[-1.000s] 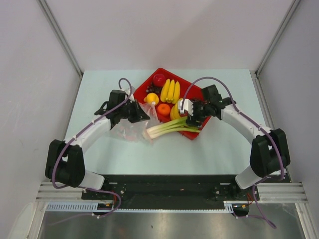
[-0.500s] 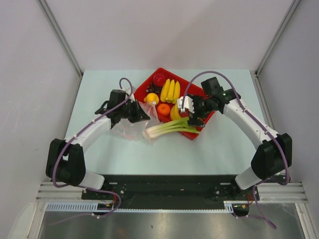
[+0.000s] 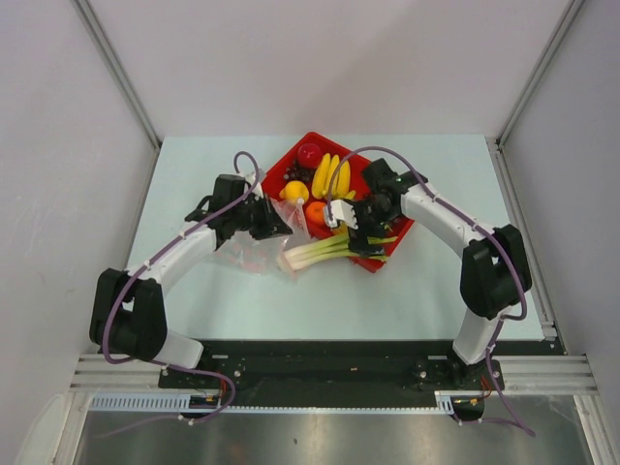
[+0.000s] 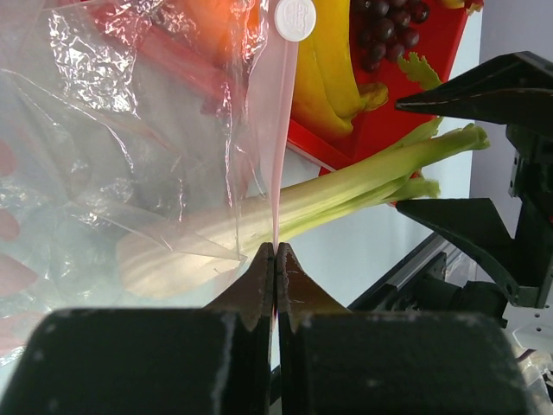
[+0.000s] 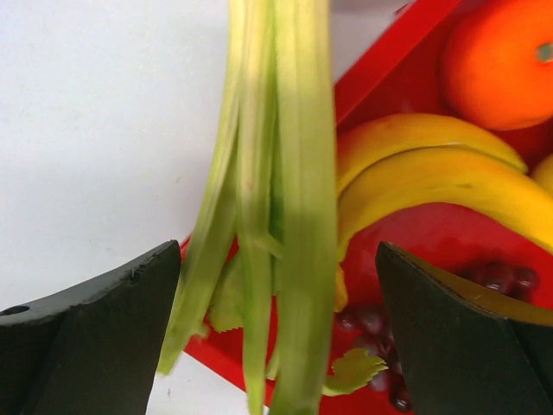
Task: Place the food in the zip-top bag and seal the zipper
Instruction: Place the fake vegetable in the zipper food storage bag.
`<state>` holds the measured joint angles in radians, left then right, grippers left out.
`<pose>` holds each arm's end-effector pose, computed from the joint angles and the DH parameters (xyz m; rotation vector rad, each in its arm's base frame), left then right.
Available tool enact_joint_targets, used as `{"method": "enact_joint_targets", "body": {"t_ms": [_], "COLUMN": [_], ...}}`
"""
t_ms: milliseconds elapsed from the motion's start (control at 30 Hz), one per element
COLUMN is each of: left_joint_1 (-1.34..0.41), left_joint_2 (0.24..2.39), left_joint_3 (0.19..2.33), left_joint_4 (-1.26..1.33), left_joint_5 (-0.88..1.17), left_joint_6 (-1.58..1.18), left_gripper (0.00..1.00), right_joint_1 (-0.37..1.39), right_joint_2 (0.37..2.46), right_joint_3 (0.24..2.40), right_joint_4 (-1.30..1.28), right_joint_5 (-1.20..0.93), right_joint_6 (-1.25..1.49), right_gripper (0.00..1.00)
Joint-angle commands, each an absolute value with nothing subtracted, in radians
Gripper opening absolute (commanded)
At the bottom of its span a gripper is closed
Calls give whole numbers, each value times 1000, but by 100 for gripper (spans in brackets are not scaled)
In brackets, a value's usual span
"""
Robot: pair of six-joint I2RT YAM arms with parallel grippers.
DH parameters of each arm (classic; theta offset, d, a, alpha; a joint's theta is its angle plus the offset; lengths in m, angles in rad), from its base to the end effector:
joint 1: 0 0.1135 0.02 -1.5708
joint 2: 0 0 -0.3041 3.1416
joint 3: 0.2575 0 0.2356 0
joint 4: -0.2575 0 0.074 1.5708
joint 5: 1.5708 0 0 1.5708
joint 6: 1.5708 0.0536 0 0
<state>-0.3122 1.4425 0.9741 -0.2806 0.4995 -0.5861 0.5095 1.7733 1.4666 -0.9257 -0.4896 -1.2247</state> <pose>0.2777 -0.1166 0.2834 -0.0639 2.4323 -1.0132 0.2991 0.1960 0.2854 -2.0715 1.6112 0.4568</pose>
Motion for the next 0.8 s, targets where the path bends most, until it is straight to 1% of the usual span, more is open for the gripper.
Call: {"method": "enact_joint_targets", "body": {"t_ms": [0,100,167,200,233,300,333,400,533,667,767], "left_joint_1": [-318,-318,-318,-318,-316,-316,-318,-316,-307,-276,-275], "left_joint_2": [1436,1434,1430,1428,1424,1416,1407,1393,1347,1278,1233], "left_joint_3": [1020,1019,1017,1017,1017,1023,1025,1035,1066,1088,1095], "left_joint_4": [-282,-284,-284,-285,-285,-287,-291,-301,-343,-374,-377], "left_joint_5": [512,515,514,515,517,522,525,532,522,473,472], "left_joint_6": [-558,-555,-554,-554,-554,-554,-551,-554,-560,-561,-546], "left_gripper": [0,0,0,0,0,0,0,0,0,0,0], "right_joint_1": [511,505,497,494,494,495,497,503,477,469,474], "right_joint_2": [1798,1825,1833,1833,1833,1832,1824,1810,1753,1669,1640], "right_joint_3": [1506,1523,1532,1532,1531,1535,1536,1537,1589,1617,1611], "right_joint_4": [-993,-995,-1002,-1009,-1012,-1022,-1022,-1013,-990,-936,-907], "right_joint_5": [-462,-437,-434,-431,-428,-428,-429,-436,-543,-571,-572], "right_joint_6": [-1290,-1292,-1298,-1302,-1304,-1298,-1287,-1263,-1106,-907,-835], "right_gripper": [100,100,92,85,61,41,21,0,0,0,0]}}
